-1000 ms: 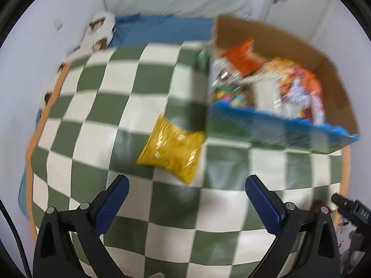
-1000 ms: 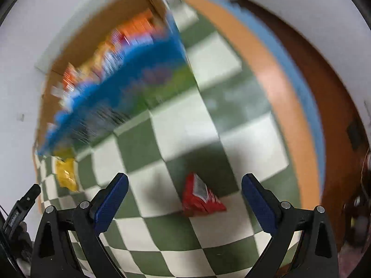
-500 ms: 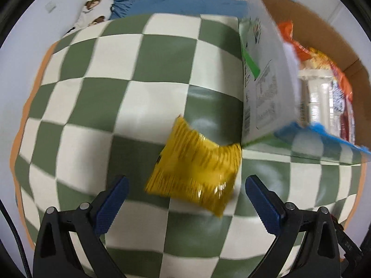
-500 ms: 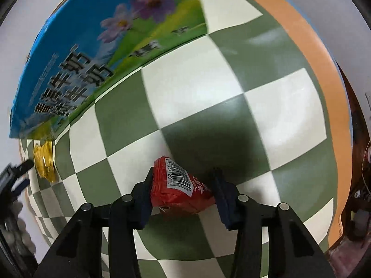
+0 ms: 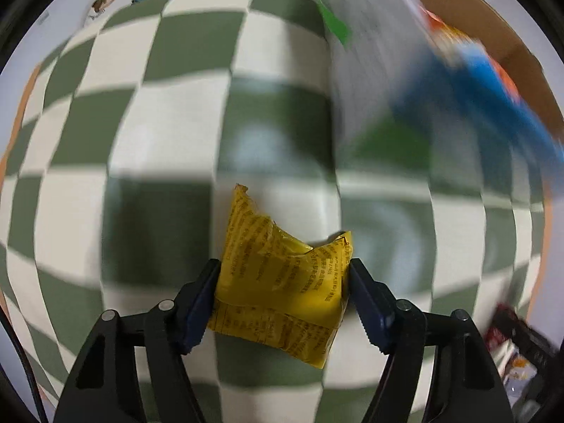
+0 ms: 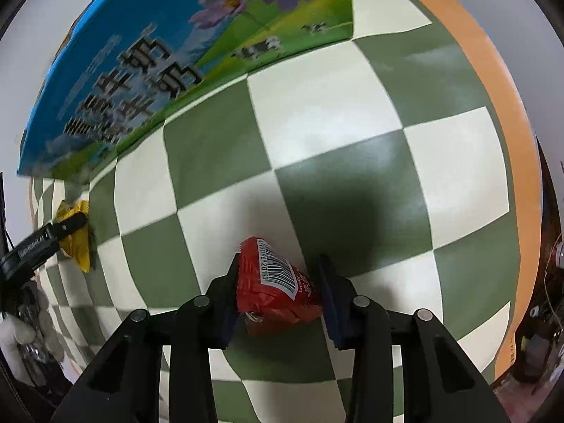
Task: Organize snacks
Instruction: 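Grasp the yellow bag with left tool while right tool grasps small red packet, then carry both packets into the box and open both tools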
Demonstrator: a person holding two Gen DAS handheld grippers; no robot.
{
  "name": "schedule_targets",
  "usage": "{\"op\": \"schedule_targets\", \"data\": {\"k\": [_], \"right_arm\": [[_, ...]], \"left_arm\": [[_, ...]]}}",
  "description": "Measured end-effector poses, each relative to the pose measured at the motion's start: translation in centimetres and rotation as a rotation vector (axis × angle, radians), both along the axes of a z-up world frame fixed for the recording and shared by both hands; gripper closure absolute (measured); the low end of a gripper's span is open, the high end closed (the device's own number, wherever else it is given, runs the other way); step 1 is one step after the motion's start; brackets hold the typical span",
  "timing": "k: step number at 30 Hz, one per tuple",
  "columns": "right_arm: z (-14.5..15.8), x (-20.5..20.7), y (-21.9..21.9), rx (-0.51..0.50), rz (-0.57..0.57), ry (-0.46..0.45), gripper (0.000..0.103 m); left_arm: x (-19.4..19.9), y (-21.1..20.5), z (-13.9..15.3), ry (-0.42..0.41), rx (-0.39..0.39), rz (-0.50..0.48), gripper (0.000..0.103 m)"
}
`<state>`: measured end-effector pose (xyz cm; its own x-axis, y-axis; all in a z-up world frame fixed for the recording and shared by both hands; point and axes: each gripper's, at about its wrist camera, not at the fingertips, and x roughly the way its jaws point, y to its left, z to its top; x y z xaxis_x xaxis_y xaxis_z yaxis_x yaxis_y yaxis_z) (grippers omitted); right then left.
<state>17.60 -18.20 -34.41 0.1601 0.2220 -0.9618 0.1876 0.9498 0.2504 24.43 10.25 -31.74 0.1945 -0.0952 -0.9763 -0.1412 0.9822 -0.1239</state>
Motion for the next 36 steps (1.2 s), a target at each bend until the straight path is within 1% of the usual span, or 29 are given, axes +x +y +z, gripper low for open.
{"op": "schedule_targets", "data": {"k": [5, 8, 9, 11, 14, 16, 17, 19, 20, 22, 23, 24, 26, 27, 28, 29, 30, 31, 36], "right_arm": [[-1.0, -2.2, 1.7, 0.001, 0.071, 0.039, 0.063], [-1.6, -3.5, 2.5, -0.003, 0.101, 0.062, 0.063], [-1.8, -3.9, 2.8, -0.008, 0.109, 0.066, 0.063], [-2.1, -4.4, 3.4, -0.017, 0.117, 0.066, 0.063], [-2.6, -4.7, 4.1, -0.019, 0.119, 0.072, 0.061], [-3.0, -4.7, 4.6, -0.009, 0.117, 0.081, 0.056], [-3.1, -4.8, 4.9, -0.005, 0.121, 0.084, 0.055], [-3.1, -4.9, 5.3, -0.005, 0.129, 0.088, 0.052], [-3.1, -5.0, 5.5, -0.003, 0.134, 0.091, 0.05], [-3.3, -5.1, 6.2, -0.002, 0.147, 0.094, 0.046], [-3.4, -5.1, 6.5, -0.004, 0.151, 0.093, 0.045], [-3.6, -5.0, 7.0, -0.007, 0.155, 0.092, 0.044], [-3.8, -5.2, 7.6, -0.025, 0.168, 0.089, 0.044], [-4.1, -5.2, 7.3, -0.031, 0.174, 0.086, 0.044], [-4.2, -5.2, 7.6, -0.038, 0.176, 0.082, 0.044], [-4.3, -5.3, 8.0, -0.041, 0.177, 0.079, 0.044], [-4.4, -5.3, 8.4, -0.048, 0.181, 0.077, 0.049], [-4.5, -5.3, 8.6, -0.062, 0.184, 0.074, 0.058], [-4.5, -5.5, 9.1, -0.063, 0.186, 0.051, 0.06]], "left_arm": [[-6.1, -3.4, -1.2, 0.082, -0.057, -0.038, 0.034], [-8.4, -5.2, -2.1, 0.11, -0.051, -0.059, 0.033], [-8.7, -5.6, -2.4, 0.114, -0.043, -0.066, 0.03], [-8.6, -6.2, -2.9, 0.13, -0.026, -0.078, 0.028], [-7.7, -6.8, -3.7, 0.155, -0.001, -0.105, 0.024], [-7.4, -7.1, -3.9, 0.158, 0.003, -0.111, 0.023], [-6.6, -7.0, -4.0, 0.159, 0.006, -0.116, 0.022], [-6.5, -7.5, -4.0, 0.155, 0.012, -0.122, 0.022], [-5.7, -7.1, -4.2, 0.154, 0.015, -0.123, 0.022], [-6.2, -7.7, -4.2, 0.15, 0.024, -0.132, 0.022], [-6.8, -6.7, -4.1, 0.149, 0.025, -0.134, 0.022], [-6.8, -6.8, -4.0, 0.148, 0.027, -0.135, 0.022], [-6.9, -6.9, -4.0, 0.148, 0.032, -0.14, 0.022], [-7.8, -7.4, -3.8, 0.145, 0.033, -0.138, 0.024], [-8.0, -7.6, -3.9, 0.142, 0.041, -0.138, 0.026], [-8.0, -7.7, -3.8, 0.139, 0.05, -0.139, 0.03], [-8.1, -7.8, -3.7, 0.133, 0.052, -0.136, 0.033], [-8.2, -7.8, -3.5, 0.128, 0.049, -0.129, 0.033], [-8.6, -8.2, -2.9, 0.123, 0.045, -0.117, 0.039]]}}
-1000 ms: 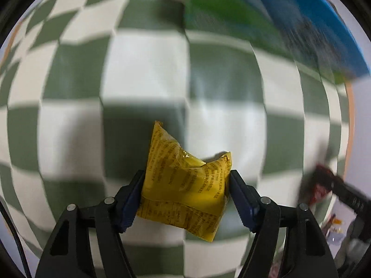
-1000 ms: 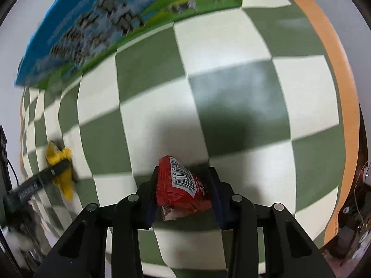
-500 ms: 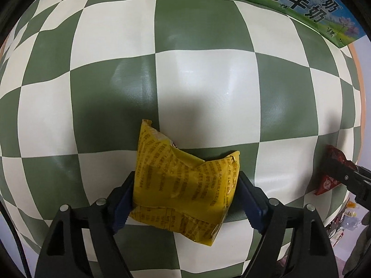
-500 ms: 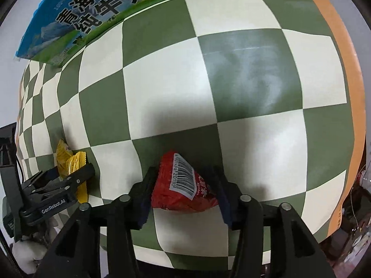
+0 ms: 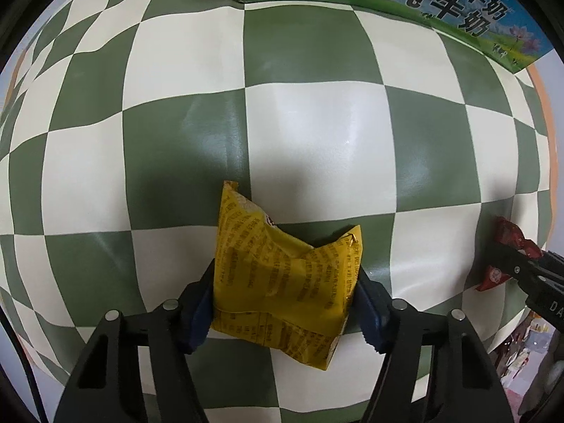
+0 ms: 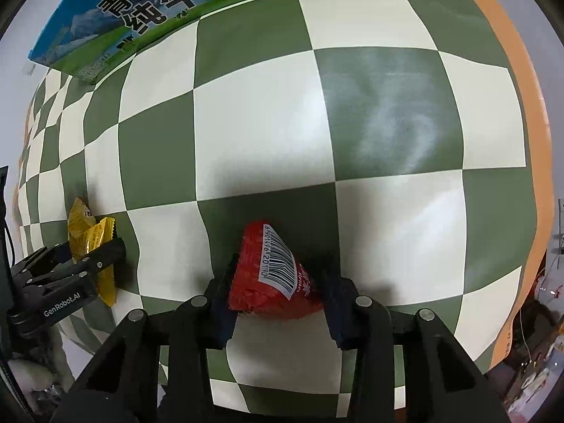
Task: Organize snacks
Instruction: 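Carry both packets into the box and open both tools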
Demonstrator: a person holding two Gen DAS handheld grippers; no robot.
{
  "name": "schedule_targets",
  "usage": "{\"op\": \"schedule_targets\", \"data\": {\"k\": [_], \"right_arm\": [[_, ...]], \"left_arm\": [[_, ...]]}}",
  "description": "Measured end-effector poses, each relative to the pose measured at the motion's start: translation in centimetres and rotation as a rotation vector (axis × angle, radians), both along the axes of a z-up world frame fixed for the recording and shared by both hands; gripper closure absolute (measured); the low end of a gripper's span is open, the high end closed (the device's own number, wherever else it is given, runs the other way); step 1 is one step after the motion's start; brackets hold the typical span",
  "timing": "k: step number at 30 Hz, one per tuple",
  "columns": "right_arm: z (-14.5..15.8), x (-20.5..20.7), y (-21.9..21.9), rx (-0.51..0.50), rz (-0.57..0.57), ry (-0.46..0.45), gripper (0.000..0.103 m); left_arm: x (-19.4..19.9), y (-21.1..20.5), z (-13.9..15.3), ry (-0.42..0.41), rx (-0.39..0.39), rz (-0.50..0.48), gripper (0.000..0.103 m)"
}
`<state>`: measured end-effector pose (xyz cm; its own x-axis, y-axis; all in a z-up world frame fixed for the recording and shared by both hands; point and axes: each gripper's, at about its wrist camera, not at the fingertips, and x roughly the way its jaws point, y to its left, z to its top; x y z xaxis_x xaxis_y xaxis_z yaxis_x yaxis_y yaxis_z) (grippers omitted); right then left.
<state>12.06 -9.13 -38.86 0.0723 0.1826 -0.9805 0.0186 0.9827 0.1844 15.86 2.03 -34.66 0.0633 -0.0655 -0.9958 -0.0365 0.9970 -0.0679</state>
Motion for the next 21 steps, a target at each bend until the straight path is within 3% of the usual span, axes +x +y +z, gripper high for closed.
{"op": "schedule_targets", "data": {"k": [4, 10, 16, 21], "right_arm": [[0.5, -0.1, 0.6, 0.02, -0.006, -0.01, 0.062], [3.1, -0.5, -2.0, 0.086, -0.016, -0.034, 0.063], [8.6, 1.1, -3.2, 0.161, -0.014, -0.103, 0.063], [15.3, 5.1, -4.5, 0.213, 0.014, -0.206, 0.063]], "left_arm": [[0.2, 0.0, 1.6, -0.005, -0.028, 0.008, 0.039], [1.1, -0.7, 5.6, -0.055, -0.099, 0.007, 0.039], [3.3, -2.1, 11.6, -0.146, -0.188, -0.012, 0.039], [7.6, -1.6, 16.8, -0.226, -0.221, -0.04, 0.039]]}}
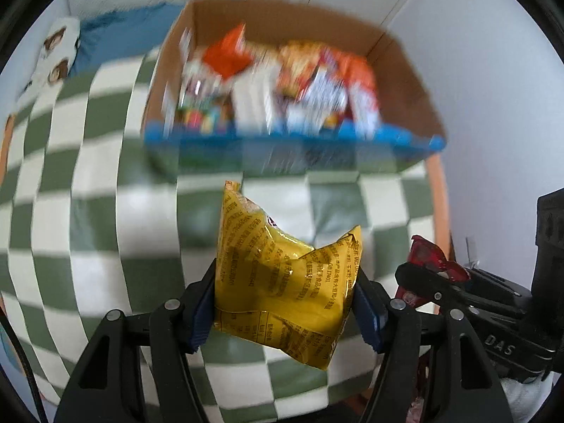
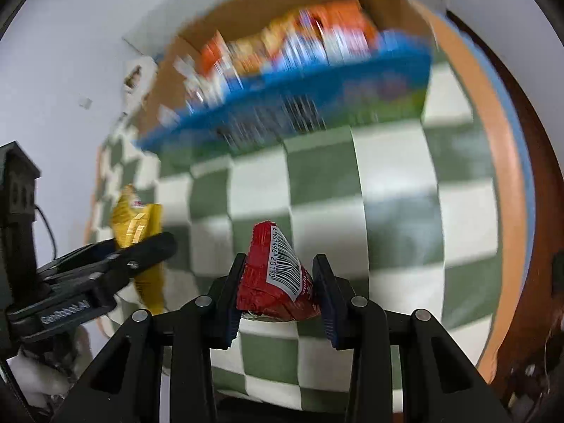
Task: Organize snacks
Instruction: 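Carry both packets into the box and open both tools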
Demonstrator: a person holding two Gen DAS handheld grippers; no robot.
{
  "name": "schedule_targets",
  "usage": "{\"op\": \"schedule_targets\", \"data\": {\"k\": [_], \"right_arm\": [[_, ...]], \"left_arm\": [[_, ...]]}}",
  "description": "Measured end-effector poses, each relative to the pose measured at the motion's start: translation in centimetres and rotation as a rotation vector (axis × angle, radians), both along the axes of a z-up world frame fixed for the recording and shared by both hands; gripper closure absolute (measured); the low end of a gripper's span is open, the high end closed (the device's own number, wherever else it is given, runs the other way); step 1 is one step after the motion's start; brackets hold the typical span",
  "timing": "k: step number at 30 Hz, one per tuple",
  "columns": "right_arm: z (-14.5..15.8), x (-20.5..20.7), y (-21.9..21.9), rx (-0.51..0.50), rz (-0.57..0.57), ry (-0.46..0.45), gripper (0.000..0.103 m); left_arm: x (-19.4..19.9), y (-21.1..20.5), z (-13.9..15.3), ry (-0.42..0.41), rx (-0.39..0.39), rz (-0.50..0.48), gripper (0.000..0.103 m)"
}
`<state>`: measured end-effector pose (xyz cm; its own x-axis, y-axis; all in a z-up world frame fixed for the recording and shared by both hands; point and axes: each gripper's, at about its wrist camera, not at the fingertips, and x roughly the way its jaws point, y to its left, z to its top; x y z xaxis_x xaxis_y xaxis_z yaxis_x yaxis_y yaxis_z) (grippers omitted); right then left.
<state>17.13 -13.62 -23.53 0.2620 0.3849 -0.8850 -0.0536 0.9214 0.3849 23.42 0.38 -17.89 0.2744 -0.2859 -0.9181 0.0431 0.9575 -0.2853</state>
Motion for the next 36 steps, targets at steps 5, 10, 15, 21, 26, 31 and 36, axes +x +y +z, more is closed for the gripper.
{"op": "schedule_targets", "data": {"k": [5, 10, 15, 21, 26, 31, 36], "right_arm": [[5.3, 5.9, -0.6, -0.011, 0.015, -0.113, 0.063], [6.9, 13.6, -1.9, -0.081, 0.013, -0.162, 0.063], [5.0, 21.3, -2.5, -0.15, 0.008, -0.12, 0.063], [1.7, 27.3, -3.0, -0.165, 0.002, -0.037, 0.063], [-0.2, 29.5, -3.0, -0.149, 0.014, 0.021, 0.061], [-0.7, 30.0, -3.7, -0.175, 0.006, 0.042, 0.024], [-0.2, 29.7, -4.6, -0.191, -0.001, 0.046, 0.011]], "left_arm": [[6.9, -0.5, 3.9, -0.076, -0.009, -0.02, 0.039], [15.5, 0.1, 4.6, -0.081, 0.007, 0.002, 0.039], [23.1, 0.6, 1.6, -0.005, -0.002, 0.04, 0.038], [28.1, 0.3, -2.9, 0.089, 0.023, 0.056, 0.038], [29.9, 0.0, -5.1, 0.155, 0.021, 0.06, 0.029], [29.7, -0.4, -4.6, 0.105, 0.064, 0.074, 0.005], [28.5, -0.6, -4.0, 0.088, 0.074, 0.064, 0.005]]}}
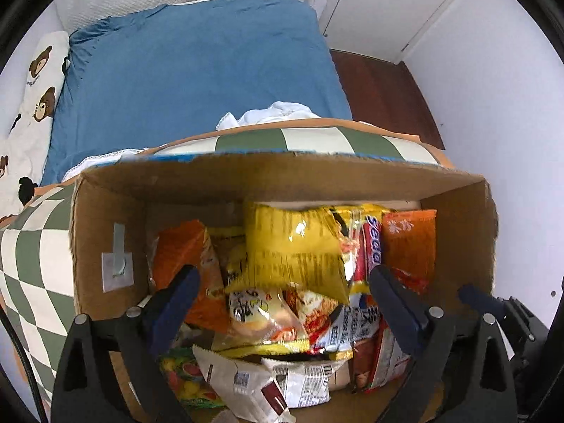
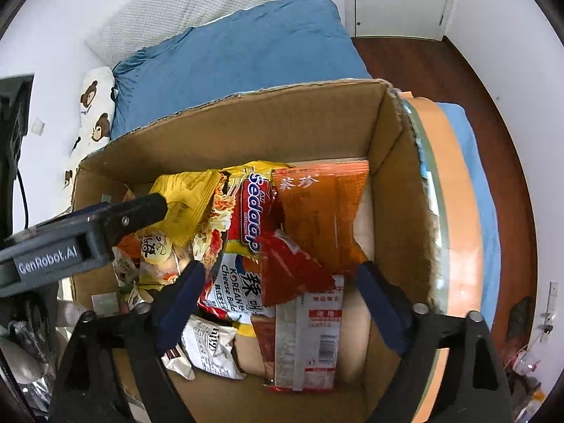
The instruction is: Organize snacks
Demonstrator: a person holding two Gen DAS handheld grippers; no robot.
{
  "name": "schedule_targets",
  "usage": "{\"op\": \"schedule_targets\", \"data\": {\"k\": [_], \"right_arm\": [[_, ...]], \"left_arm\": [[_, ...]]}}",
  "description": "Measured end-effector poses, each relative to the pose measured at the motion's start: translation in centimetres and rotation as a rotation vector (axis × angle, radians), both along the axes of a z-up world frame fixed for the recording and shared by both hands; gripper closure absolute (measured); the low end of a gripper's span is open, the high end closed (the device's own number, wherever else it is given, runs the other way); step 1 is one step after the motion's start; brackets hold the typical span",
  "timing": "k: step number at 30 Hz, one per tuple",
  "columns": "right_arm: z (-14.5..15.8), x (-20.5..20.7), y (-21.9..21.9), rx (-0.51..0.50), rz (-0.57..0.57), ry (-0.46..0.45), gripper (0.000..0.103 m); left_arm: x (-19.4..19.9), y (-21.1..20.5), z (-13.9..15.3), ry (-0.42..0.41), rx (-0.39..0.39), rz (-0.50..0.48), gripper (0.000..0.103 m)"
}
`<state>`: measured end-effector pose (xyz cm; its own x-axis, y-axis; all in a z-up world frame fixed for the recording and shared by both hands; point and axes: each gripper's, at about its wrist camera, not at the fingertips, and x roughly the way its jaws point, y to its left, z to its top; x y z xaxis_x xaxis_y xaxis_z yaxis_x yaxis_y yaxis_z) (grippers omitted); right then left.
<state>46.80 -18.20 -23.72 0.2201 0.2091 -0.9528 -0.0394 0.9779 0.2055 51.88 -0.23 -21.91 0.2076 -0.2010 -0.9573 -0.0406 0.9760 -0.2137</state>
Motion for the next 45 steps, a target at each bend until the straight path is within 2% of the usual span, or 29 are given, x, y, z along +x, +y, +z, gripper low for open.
{"op": "schedule_targets", "data": {"k": [11, 20, 25, 30, 36, 45], "right_arm": [[1.2, -4.2, -1.1, -0.089, 0.015, -0.021, 0.009], [2.0, -6.3, -1.1, -0.109, 0.014, -0.048, 0.006], [3.4, -7.5, -1.3, -0.115, 0.014, -0.09, 0.006], [6.7, -10.8, -1.5, -0.139, 0.01, -0.19, 0.006], [11.0, -16.1, -1.8, -0.144, 0.013, -0.297, 0.004], [17.0, -25.0, -2.4, -0.104, 0.004, -0.414, 0.003]], "left_arm": [[-5.9, 0.9, 1.4, -0.055, 0.089, 0.003, 0.005], [-8.8, 1.0, 1.9, -0.082, 0.098, 0.011, 0.005], [-10.8, 1.2, 3.9, -0.14, 0.101, 0.031, 0.005], [-13.9, 1.4, 7.5, -0.248, 0.14, 0.06, 0.005], [-19.8, 1.1, 12.0, -0.372, 0.186, 0.074, 0.005], [-28.0, 1.4, 15.8, -0.444, 0.177, 0.091, 0.005]]}}
